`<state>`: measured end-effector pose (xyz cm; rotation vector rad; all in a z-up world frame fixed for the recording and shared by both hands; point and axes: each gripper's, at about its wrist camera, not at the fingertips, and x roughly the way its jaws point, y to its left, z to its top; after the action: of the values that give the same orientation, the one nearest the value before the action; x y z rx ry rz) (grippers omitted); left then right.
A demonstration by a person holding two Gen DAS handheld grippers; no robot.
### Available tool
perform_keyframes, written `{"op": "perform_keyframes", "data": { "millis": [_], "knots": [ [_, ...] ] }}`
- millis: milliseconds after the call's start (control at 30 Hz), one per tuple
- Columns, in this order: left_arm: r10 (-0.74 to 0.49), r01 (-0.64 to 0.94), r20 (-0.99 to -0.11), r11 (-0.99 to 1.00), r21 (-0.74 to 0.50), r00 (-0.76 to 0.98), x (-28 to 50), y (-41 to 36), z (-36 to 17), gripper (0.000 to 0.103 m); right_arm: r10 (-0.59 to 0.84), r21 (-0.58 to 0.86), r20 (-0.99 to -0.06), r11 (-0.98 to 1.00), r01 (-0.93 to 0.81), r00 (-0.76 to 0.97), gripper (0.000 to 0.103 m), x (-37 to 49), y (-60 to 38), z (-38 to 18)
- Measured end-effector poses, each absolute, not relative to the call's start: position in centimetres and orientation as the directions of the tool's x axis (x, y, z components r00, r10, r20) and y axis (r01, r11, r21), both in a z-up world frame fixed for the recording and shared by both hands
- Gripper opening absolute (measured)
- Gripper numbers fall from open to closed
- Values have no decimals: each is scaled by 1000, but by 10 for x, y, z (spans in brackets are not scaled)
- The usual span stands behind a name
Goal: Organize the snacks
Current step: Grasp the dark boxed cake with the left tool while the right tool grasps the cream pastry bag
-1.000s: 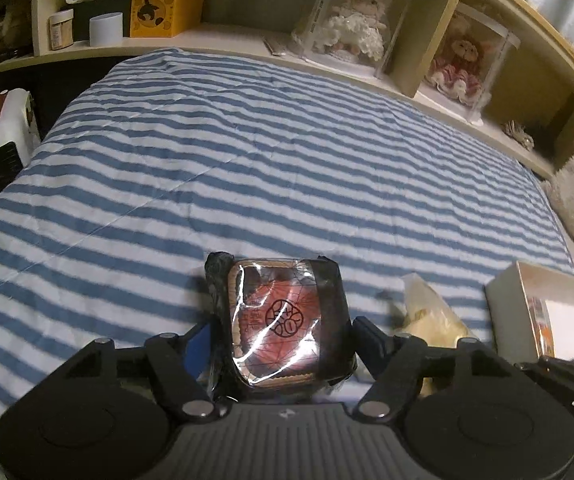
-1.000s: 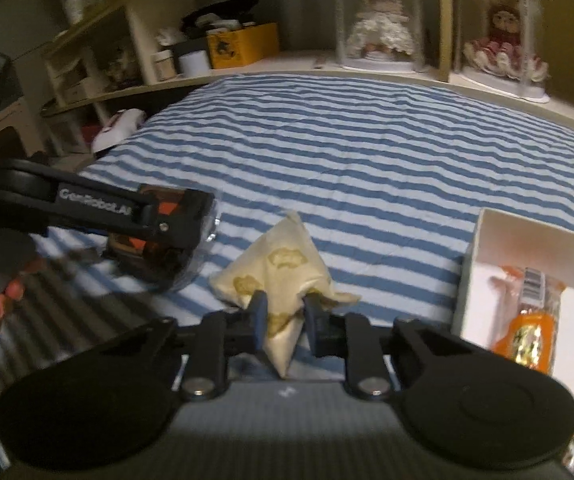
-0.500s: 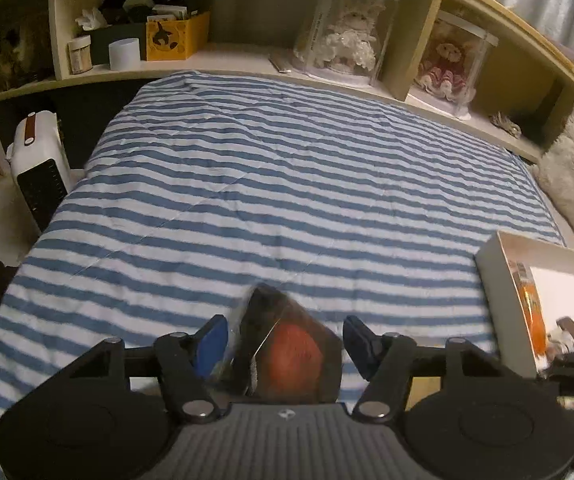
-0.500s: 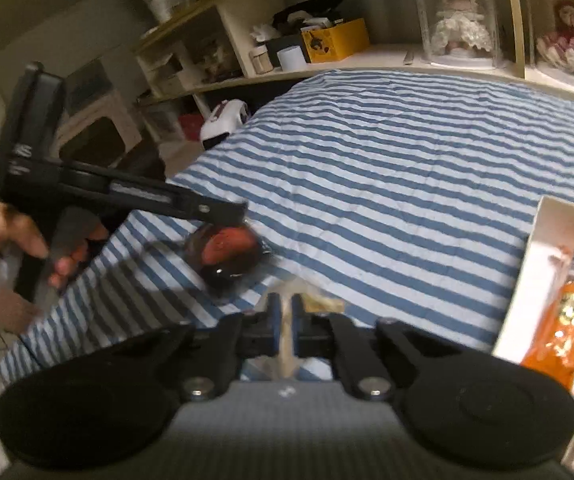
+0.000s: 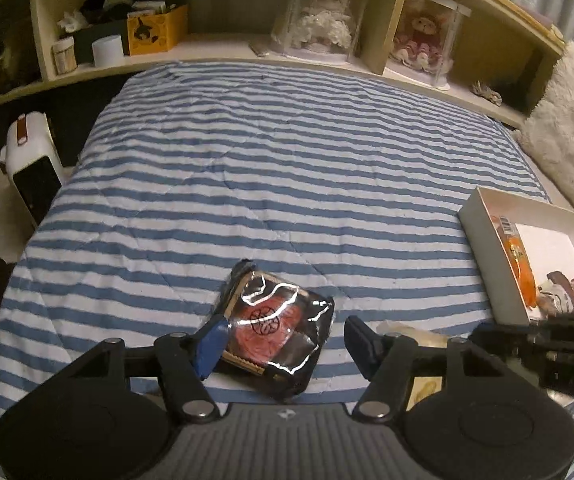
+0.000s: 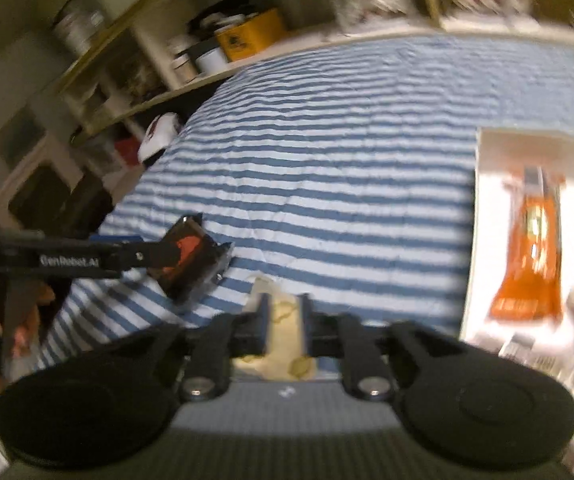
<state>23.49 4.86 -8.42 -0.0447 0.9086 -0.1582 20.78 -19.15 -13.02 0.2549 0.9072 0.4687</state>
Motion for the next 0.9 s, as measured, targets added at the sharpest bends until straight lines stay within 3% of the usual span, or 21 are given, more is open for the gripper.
{"op": "perform_keyframes", "data": {
  "millis": [67, 133, 300, 633, 900],
  "knots": [
    [-148, 113, -778, 989, -99, 611, 236, 50, -84, 67, 475, 441, -694, 874, -202, 542, 73, 204, -187, -133],
    [-147, 116, -780, 989, -95, 609, 239, 51, -85, 75, 452, 453, -698, 879, -146, 555, 78, 199, -180, -136],
    [-134, 174, -794, 984, -37, 593, 249, 48, -90, 84, 345, 436, -741, 900, 21, 577, 92, 196, -167, -147],
    [-166, 226, -814, 973, -44, 556, 264, 54, -104, 88, 222, 355, -812, 922, 155, 540, 91, 213, -123, -174],
    [-205, 291, -827, 955, -53, 523, 274, 53, -118, 94, 200, 344, -817, 922, 179, 540, 72, 219, -116, -184]
  ]
}}
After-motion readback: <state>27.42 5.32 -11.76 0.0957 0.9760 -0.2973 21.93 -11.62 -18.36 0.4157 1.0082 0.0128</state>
